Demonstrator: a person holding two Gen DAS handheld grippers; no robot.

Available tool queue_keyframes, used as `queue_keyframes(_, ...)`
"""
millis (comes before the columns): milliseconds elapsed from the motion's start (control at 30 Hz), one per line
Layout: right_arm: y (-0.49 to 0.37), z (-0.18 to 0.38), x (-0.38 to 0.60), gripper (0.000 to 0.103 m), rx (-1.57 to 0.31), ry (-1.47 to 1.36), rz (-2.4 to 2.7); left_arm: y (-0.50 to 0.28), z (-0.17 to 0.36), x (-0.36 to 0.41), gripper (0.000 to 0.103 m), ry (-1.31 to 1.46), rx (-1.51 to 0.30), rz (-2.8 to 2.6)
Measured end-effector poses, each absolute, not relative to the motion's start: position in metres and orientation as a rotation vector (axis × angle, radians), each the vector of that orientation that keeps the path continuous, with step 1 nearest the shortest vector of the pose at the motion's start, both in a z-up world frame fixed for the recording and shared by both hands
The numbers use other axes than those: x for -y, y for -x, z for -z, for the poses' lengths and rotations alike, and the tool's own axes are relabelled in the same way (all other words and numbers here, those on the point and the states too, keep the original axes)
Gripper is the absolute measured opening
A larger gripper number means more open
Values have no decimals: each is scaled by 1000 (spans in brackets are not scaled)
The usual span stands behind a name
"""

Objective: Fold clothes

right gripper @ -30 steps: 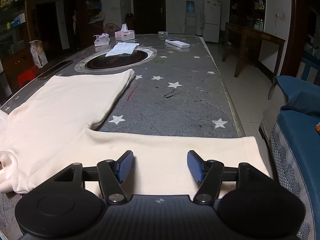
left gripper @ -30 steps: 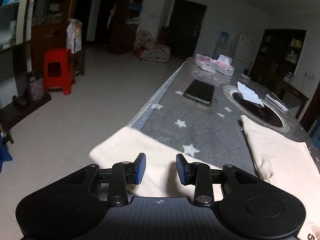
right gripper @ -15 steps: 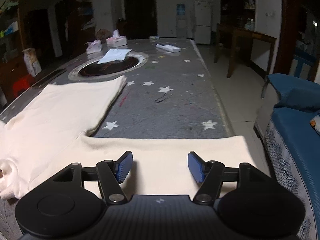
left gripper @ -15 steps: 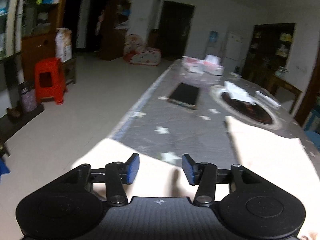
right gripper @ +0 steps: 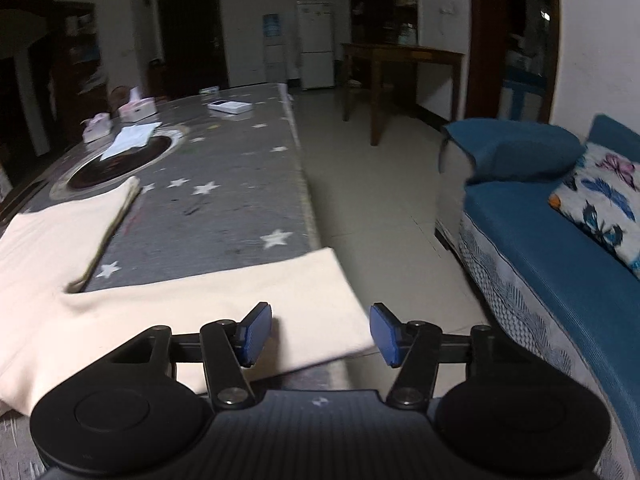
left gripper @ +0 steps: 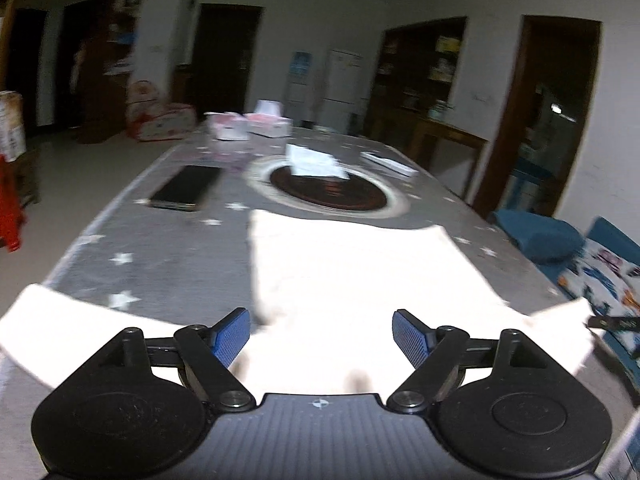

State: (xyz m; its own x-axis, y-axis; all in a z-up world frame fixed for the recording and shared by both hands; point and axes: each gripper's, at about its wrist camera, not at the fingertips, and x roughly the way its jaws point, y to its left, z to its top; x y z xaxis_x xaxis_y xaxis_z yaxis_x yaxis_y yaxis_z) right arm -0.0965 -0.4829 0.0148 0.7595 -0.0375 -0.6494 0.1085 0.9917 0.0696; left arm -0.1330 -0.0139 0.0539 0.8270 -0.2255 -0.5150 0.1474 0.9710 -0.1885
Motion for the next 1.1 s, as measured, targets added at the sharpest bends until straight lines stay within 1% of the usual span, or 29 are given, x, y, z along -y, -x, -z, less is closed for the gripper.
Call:
queue_keyframes(133, 100, -9, 496, 55, -716, -180, 95, 131, -50, 36, 81, 118, -580, 261)
queue_keyframes(233, 103, -6, 505, 53, -717, -240, 93, 131, -46, 50, 81, 109, -596, 299)
queue_keyframes(300, 104, -5, 508, 44, -716, -265, 83, 132, -45, 58, 81, 104, -602, 324)
queue_keyframes(367, 106, -6, 509, 31, -707, -266, 75, 134, -45, 65, 81, 97, -603, 344)
queue_keyframes(400, 106, -7, 507, 28, -702, -257, 74, 134, -45, 68, 81, 94, -605, 353)
queue_keyframes(467, 107, -10, 505, 14, -689, -244, 76, 135, -44, 75, 81, 90, -613, 370)
queue_keyframes(500, 108, -11, 505, 13, -681, -241, 75, 135, -43, 78, 81, 86, -617, 379)
queue_keyframes(533, 109, -13, 505, 9, -675, -246, 68, 135, -43, 81, 81, 81, -620, 387)
queue_keyframes(700, 115, -31, 500, 8, -631, -256, 27, 136, -39, 100, 82, 49, -632, 445)
queue_keyframes(900, 115, -75, 485, 8, -556, -271, -81, 139, -30, 119, 81, 5, -650, 511)
queue_keyframes(1100, 105, -120, 439, 8, -503, -238, -264, 149, -36, 102, 82, 25, -628, 490)
